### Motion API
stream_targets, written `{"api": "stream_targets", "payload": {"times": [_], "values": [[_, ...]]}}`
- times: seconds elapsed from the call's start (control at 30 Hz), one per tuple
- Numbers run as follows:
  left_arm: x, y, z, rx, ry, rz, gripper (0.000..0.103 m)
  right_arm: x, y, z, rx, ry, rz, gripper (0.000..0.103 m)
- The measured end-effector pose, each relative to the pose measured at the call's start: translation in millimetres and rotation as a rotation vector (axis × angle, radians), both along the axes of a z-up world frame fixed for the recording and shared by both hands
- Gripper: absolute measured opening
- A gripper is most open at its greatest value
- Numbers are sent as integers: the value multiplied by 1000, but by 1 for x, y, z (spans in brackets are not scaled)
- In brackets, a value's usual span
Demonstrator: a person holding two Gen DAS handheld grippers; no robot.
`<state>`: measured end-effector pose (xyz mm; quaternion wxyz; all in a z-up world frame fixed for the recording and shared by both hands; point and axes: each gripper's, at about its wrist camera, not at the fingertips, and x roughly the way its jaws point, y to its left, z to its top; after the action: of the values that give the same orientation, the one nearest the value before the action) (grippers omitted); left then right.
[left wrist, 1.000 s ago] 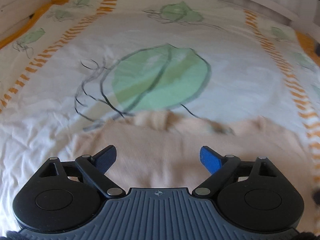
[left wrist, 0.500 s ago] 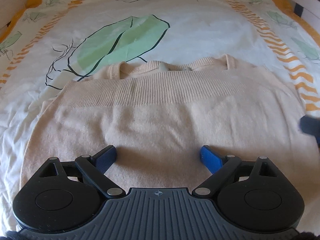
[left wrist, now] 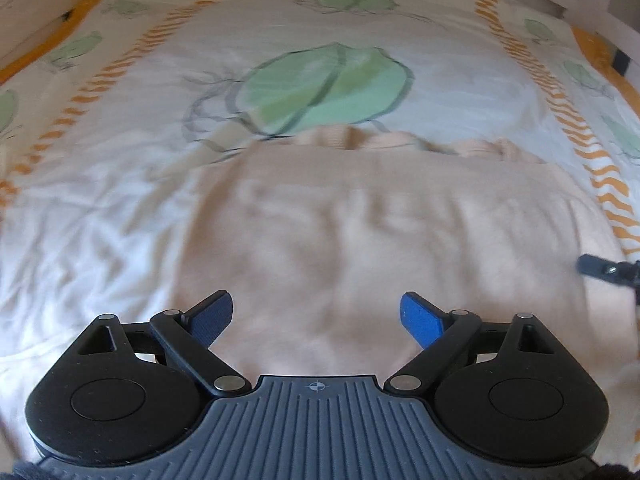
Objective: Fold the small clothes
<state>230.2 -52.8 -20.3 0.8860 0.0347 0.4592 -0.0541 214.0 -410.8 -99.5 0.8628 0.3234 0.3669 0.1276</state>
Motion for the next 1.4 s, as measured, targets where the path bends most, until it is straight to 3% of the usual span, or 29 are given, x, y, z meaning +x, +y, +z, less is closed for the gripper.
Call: {"api": "stream_targets", "payload": {"times": [0.33, 0.6, 0.73, 0.93, 1.17, 1.3, 1.4], "values": [[6, 73, 16, -61, 11, 66, 92, 5, 38, 58, -121, 23, -37, 27], [1, 118, 14, -114, -11, 71, 92, 36, 121, 112, -226, -19, 50, 27], [-2, 143, 12, -136, -13, 91, 92, 51, 173, 111, -255, -10, 109, 26], [-5, 173, 4, -171, 2, 124, 92, 71, 244, 87, -293, 48, 195, 25], [-2, 190, -4, -188, 21, 132, 92, 71, 303, 71, -485, 64, 259, 26], [1, 194, -8, -198, 32, 132, 92, 70, 322, 64, -542, 65, 293, 37], [2, 195, -10, -204, 41, 128, 92, 67, 324, 66, -475, 18, 322, 52]]}}
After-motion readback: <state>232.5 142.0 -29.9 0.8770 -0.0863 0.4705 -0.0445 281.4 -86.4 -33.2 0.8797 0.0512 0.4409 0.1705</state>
